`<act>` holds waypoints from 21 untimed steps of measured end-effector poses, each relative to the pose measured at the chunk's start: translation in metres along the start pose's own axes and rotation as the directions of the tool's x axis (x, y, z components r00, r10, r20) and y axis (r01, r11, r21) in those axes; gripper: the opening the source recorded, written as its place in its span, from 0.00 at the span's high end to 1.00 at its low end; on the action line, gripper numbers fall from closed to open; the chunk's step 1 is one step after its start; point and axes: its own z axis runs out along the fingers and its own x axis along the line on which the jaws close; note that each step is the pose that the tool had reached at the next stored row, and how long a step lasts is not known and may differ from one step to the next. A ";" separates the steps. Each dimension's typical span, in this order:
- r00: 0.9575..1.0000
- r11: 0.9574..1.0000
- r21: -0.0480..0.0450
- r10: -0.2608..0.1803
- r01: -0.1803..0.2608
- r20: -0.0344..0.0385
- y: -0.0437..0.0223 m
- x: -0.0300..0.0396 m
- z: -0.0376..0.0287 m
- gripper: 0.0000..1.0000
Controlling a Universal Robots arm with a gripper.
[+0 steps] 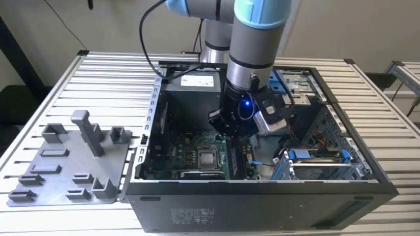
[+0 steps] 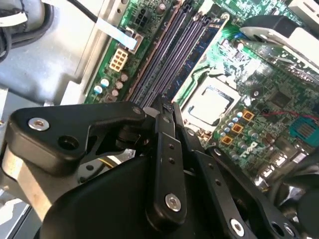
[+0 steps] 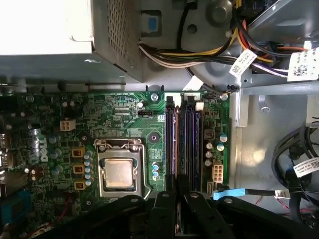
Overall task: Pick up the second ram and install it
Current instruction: 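Insert the second ram into the second slot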
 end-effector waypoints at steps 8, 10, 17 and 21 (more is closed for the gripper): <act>1.000 1.000 0.000 0.000 0.000 0.000 0.0003 -0.0003 0.0057 0.86; 1.000 1.000 0.000 0.000 0.000 0.000 0.0004 -0.0013 0.0060 0.86; 1.000 1.000 0.000 0.000 0.000 0.000 0.0006 -0.0023 0.0084 0.86; 1.000 1.000 0.000 0.000 0.000 0.000 0.0007 -0.0031 0.0099 0.86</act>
